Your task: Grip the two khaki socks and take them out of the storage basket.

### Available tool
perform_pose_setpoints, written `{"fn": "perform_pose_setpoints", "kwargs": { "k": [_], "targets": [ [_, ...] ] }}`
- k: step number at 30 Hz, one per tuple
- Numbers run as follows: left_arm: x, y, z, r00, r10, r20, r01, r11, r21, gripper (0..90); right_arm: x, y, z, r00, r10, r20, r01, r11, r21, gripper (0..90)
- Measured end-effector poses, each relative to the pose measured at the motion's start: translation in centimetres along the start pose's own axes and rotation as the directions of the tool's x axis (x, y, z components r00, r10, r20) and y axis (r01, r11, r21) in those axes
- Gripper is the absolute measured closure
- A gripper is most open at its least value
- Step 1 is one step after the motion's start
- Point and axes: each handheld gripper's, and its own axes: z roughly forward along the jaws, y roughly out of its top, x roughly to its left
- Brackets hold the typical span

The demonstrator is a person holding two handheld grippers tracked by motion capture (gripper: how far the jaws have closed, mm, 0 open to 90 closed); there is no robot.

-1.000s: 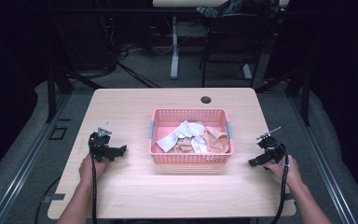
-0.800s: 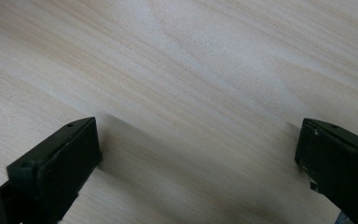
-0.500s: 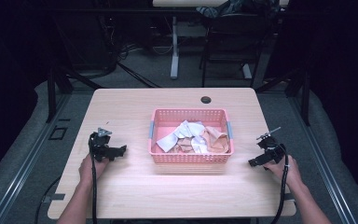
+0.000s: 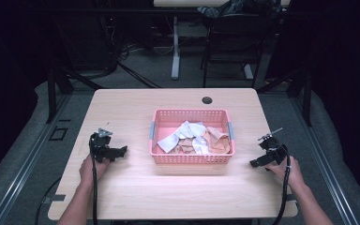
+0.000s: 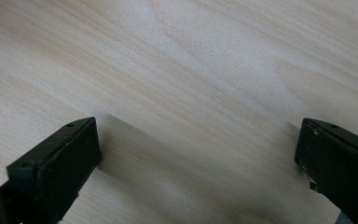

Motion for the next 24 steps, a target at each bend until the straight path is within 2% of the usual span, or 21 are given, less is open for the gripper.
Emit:
{"fn": "perform_pose_setpoints", "kwargs": {
  "k": [16,18,24],
  "targets": [
    [-0.01,-0.01,0.0,1.0,-0.002,0.0,0.002,1.0,0.0,0.0,0.0,-0.04,-0.02,1.0,-0.004,0.003,0.004,1.0,-0.001,0.0],
    [-0.01,-0.01,0.0,1.0,-0.002,0.0,0.002,1.0,0.0,0.0,0.12,-0.12,0.08,0.9999,0.012,0.008,-0.012,1.0,-0.019,0.0],
    [-0.01,-0.01,0.0,1.0,-0.002,0.0,0.002,1.0,0.0,0.0,0.05,-0.12,0.0,1.0,-0.001,0.007,0.001,1.0,-0.01,0.0]
  ]
}}
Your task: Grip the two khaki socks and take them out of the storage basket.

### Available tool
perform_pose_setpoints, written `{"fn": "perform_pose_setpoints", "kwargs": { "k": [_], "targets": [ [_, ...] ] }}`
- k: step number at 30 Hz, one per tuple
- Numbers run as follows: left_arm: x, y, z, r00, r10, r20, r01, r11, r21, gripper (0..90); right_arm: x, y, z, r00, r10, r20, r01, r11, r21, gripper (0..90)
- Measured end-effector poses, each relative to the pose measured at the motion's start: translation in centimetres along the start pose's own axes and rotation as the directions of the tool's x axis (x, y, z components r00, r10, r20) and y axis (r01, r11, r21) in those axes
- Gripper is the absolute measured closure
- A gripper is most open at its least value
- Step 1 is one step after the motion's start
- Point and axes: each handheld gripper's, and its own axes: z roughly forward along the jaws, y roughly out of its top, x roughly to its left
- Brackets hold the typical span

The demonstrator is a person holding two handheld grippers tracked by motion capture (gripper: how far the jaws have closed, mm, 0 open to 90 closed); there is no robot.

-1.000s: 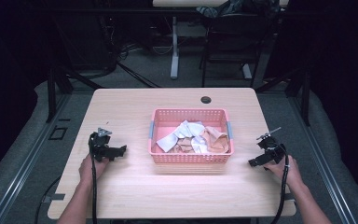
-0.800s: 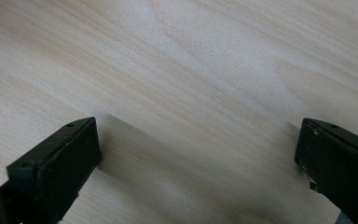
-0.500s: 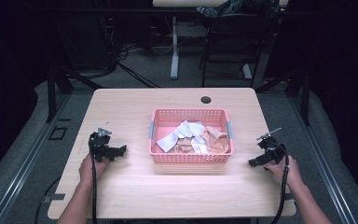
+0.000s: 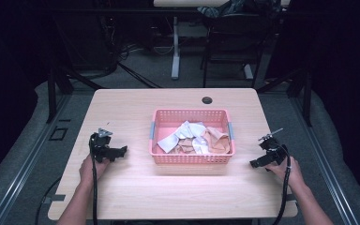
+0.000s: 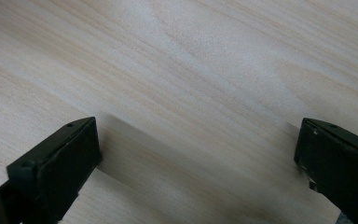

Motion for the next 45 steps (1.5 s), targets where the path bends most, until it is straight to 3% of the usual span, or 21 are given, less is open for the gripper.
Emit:
{"fn": "perform_pose_setpoints", "kwargs": {
  "k": [21,28,31,36,39,41,45],
  "targets": [
    [0.0,0.0,0.0,1.0,0.0,-0.001,0.0,1.0,0.0,0.1,0.0,0.0,0.0,0.9996,-0.016,-0.025,0.016,1.0,-0.009,0.0],
    [0.0,0.0,0.0,1.0,0.0,-0.002,0.0,1.0,0.0,0.1,-0.1,0.4,0.0,0.9994,-0.031,-0.015,0.032,0.999,0.027,0.0],
    [0.0,0.0,0.0,1.0,-0.001,-0.002,0.001,1.0,0.0,0.1,-0.1,0.9,0.0,0.9999,-0.011,-0.012,0.012,0.997,0.079,0.0],
    [0.0,0.0,0.0,1.0,0.0,-0.001,0.0,1.0,0.0,0.1,-0.2,1.2,-0.1,0.9997,-0.019,-0.014,0.021,0.993,0.119,1.4],
    [0.0,0.0,0.0,1.0,0.0,-0.001,0.0,1.0,0.0,0.1,-0.2,1.5,-0.8,0.9995,0.002,-0.031,0.001,0.996,0.088,1.2],
    [0.0,0.0,0.0,1.0,0.0,-0.001,0.0,1.0,0.0,0.0,-0.2,1.8,-1.3,0.9993,-0.006,-0.037,0.009,0.996,0.084,1.6],
    [0.0,0.0,0.0,1.0,0.002,-0.001,-0.002,1.0,0.002,0.1,0.4,2.8,-3.2,0.9989,-0.016,-0.043,0.017,1.0,0.025,2.3]
  ]
}}
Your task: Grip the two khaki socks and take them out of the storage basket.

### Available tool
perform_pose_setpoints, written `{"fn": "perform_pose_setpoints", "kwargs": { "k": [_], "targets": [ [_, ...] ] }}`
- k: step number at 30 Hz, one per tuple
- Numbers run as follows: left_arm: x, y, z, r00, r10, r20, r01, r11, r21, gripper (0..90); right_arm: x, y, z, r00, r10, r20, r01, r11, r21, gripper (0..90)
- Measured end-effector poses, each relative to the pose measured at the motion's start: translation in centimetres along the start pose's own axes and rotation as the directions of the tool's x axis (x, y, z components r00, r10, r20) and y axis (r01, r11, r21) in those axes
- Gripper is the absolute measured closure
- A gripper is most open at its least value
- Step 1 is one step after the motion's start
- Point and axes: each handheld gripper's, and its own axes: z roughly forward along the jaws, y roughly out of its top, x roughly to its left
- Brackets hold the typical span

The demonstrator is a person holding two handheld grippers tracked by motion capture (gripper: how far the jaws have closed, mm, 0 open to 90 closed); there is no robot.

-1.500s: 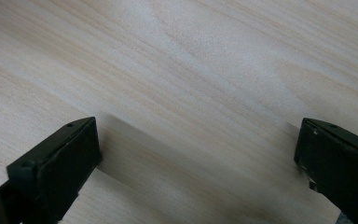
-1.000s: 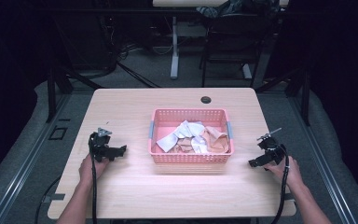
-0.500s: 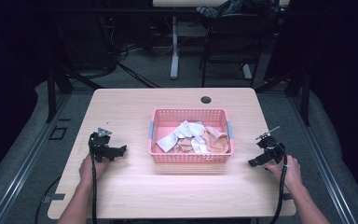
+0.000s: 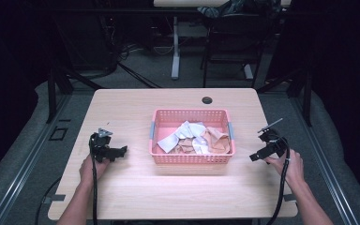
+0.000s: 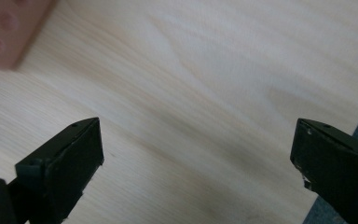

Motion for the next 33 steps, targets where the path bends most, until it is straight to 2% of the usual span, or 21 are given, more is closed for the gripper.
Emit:
{"fn": "perform_pose_setpoints", "kwargs": {
  "k": [1,3,6,7,9,11,17,21,24,27,28,29,33],
  "targets": [
    [0.0,0.0,0.0,1.0,0.0,0.0,0.0,1.0,0.0,0.1,0.5,0.5,-1.0,0.9998,-0.016,-0.016,0.016,1.0,-0.027,2.8],
    [0.0,0.0,0.0,1.0,0.0,0.0,0.0,1.0,0.0,0.0,0.6,0.8,-1.6,0.9996,-0.027,-0.004,0.027,0.999,-0.036,2.8],
    [0.0,0.0,0.0,1.0,0.0,0.0,0.0,1.0,0.0,0.1,1.2,1.5,-3.0,0.9995,-0.027,-0.014,0.026,0.997,-0.079,2.8],
    [0.0,0.0,0.0,1.0,0.0,0.0,0.0,1.0,0.0,0.1,1.6,2.1,-3.7,0.999,-0.031,-0.031,0.028,0.995,-0.092,2.8],
    [0.0,0.0,0.0,1.0,0.0,0.0,0.0,1.0,0.0,0.1,1.8,2.4,-4.0,0.9988,-0.041,-0.026,0.038,0.995,-0.097,2.8],
    [0.0,0.0,0.0,1.0,0.0,0.0,0.0,1.0,0.0,0.1,2.3,3.2,-4.4,0.9976,-0.056,-0.042,0.051,0.994,-0.1,2.7],
    [0.0,0.0,0.0,1.0,0.0,0.0,0.0,1.0,0.001,0.0,4.4,5.6,-5.7,0.9923,-0.116,-0.044,0.11,0.988,-0.111,4.4],
    [0.0,0.0,0.0,1.0,0.0,0.0,0.0,1.0,0.001,0.1,5.5,6.8,-6.0,0.9897,-0.135,-0.048,0.127,0.982,-0.137,6.8],
    [0.0,0.0,0.0,1.0,0.0,0.0,0.0,1.0,0.001,0.0,6.0,7.4,-6.0,0.9871,-0.153,-0.049,0.145,0.981,-0.13,7.4],
    [0.0,0.0,0.0,1.0,0.0,0.0,0.0,1.0,0.001,0.0,7.2,8.6,-5.5,0.9836,-0.171,-0.057,0.162,0.977,-0.136,10.0],
    [0.0,0.0,0.0,1.0,0.0,0.0,0.0,1.0,0.001,0.0,7.2,8.6,-5.5,0.9836,-0.171,-0.057,0.162,0.977,-0.136,10.0],
    [0.0,0.0,0.0,1.0,0.0,0.0,0.0,1.0,0.001,0.1,7.9,9.2,-5.2,0.9797,-0.189,-0.066,0.18,0.976,-0.126,11.1],
    [0.0,0.0,0.0,1.0,0.0,0.0,0.0,1.0,0.001,0.0,8.7,10.0,-4.7,0.9758,-0.207,-0.07,0.198,0.972,-0.125,13.2]
  ]
}}
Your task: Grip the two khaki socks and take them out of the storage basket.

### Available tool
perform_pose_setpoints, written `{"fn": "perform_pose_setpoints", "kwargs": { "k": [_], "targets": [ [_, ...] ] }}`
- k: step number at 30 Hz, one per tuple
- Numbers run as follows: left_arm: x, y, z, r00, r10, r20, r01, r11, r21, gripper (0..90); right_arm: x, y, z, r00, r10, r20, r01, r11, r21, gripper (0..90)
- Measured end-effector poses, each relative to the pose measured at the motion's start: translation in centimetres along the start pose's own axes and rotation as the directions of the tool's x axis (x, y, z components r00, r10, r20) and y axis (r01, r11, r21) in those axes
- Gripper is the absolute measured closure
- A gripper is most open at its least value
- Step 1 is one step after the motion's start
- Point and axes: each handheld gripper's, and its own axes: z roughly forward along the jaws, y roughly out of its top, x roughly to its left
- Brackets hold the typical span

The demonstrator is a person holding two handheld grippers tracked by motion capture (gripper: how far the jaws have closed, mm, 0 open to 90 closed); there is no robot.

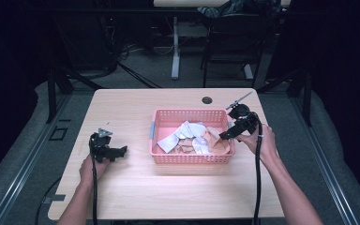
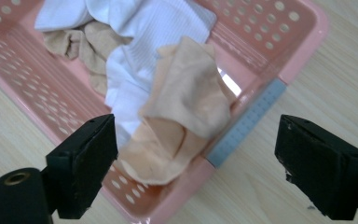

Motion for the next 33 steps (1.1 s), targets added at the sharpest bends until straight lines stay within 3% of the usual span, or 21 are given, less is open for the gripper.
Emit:
{"fn": "perform_pose_setpoints", "kwargs": {
  "k": [8,13,14,18,19,22,23,26,29,30,33],
  "targets": [
    [0.0,0.0,0.0,1.0,0.0,0.0,0.0,1.0,0.0,0.1,1.3,1.8,2.7,0.9999,-0.007,0.014,0.006,0.999,0.04,18.7],
    [0.0,0.0,0.0,1.0,0.0,0.001,0.0,1.0,-0.001,0.1,1.1,2.2,4.3,0.9999,0.001,0.012,-0.002,0.995,0.1,31.8],
    [0.0,0.0,0.0,1.0,0.0,0.001,0.0,1.0,-0.001,0.1,1.2,2.2,4.5,0.9997,0.018,0.017,-0.019,0.996,0.085,34.1],
    [0.0,0.0,0.0,1.0,0.0,0.001,0.0,1.0,0.0,0.0,1.0,2.3,4.8,0.9996,0.016,0.022,-0.018,0.994,0.106,42.0],
    [0.0,0.0,0.0,1.0,0.0,0.001,0.0,1.0,0.0,0.0,1.0,2.3,5.1,0.999,0.04,0.018,-0.042,0.994,0.1,47.6],
    [0.0,0.0,0.0,1.0,0.0,0.001,0.0,1.0,0.0,0.0,0.8,2.1,5.3,0.9983,0.056,0.012,-0.057,0.994,0.094,59.8],
    [0.0,0.0,0.0,1.0,0.0,0.001,0.0,1.0,0.0,0.1,0.8,2.1,5.3,0.9983,0.056,0.012,-0.057,0.994,0.094,59.8],
    [0.0,0.0,0.0,1.0,0.0,0.001,0.0,1.0,-0.001,0.1,0.6,2.0,5.1,0.9984,0.057,-0.003,-0.057,0.994,0.096,76.1],
    [0.0,0.0,0.0,1.0,0.0,0.001,0.0,1.0,-0.001,0.0,0.6,1.9,5.0,0.9976,0.069,-0.012,-0.068,0.994,0.083,81.5],
    [0.0,0.0,0.0,1.0,0.0,0.001,0.0,1.0,0.0,0.1,0.4,1.9,4.8,0.9979,0.062,-0.018,-0.06,0.993,0.101,83.4],
    [0.0,0.0,0.0,1.0,0.0,0.001,0.0,1.0,0.0,0.1,0.4,1.8,4.4,0.9966,0.075,-0.034,-0.073,0.995,0.071,85.0]
  ]
}}
